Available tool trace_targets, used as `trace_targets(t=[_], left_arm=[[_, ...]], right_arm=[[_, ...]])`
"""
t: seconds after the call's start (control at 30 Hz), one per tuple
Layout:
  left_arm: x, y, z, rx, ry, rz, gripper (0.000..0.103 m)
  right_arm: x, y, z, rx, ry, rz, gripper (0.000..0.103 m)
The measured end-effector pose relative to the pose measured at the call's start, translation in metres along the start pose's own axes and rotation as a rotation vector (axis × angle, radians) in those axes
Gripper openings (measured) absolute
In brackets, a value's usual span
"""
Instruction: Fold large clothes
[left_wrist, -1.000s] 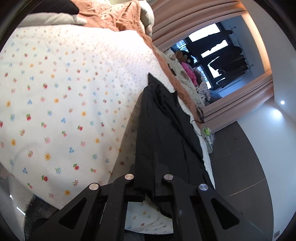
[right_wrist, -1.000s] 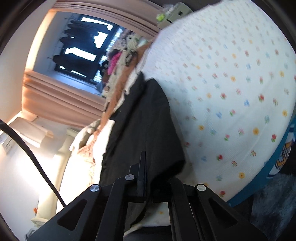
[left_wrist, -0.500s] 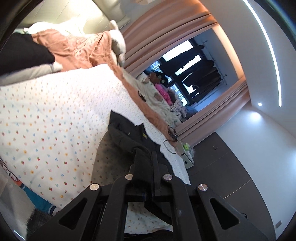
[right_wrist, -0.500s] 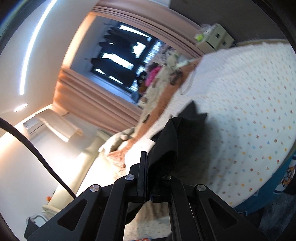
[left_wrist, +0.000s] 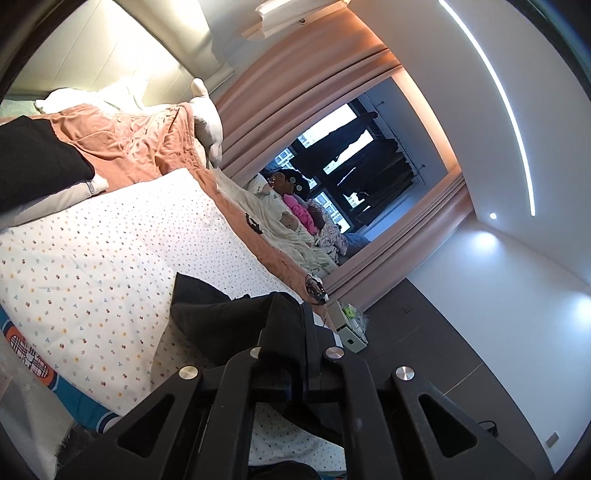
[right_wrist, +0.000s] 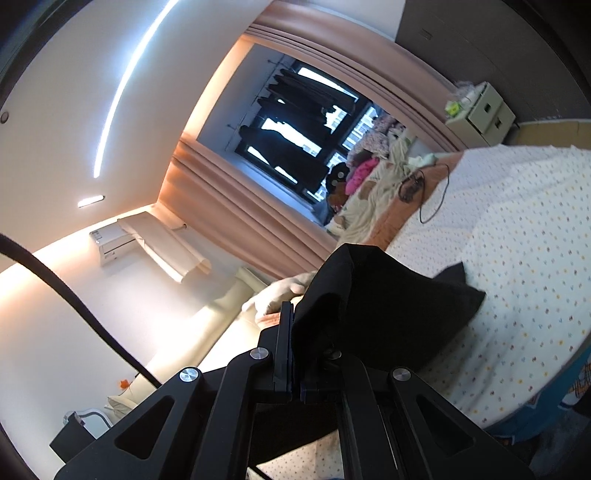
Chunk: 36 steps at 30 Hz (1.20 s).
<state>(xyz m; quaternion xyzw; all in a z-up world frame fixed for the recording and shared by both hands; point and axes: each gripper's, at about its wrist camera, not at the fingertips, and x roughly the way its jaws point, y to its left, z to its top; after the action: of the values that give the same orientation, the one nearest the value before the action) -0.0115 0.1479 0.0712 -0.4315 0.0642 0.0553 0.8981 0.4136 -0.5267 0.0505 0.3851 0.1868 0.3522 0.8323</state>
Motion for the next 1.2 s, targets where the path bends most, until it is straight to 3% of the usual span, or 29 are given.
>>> trace_targets(t=[0.2, 0.73, 1.2], left_arm=[[0.035, 0.010, 0.017, -0.022, 0.006, 0.018, 0.005], [0.179, 0.001, 0.077, 0.037, 0.059, 0.083, 0.005], [0.323, 0.062, 0.094, 0.016, 0.192, 0.226, 0.005]], right_arm=[[0.039, -0.024, 0.009, 0.021, -0.001, -0.026, 0.000], [0.121, -0.004, 0.046, 0.055, -0.034, -0.092, 0.000], [0.228, -0.051, 0.043, 0.229, -0.093, -0.158, 0.000]])
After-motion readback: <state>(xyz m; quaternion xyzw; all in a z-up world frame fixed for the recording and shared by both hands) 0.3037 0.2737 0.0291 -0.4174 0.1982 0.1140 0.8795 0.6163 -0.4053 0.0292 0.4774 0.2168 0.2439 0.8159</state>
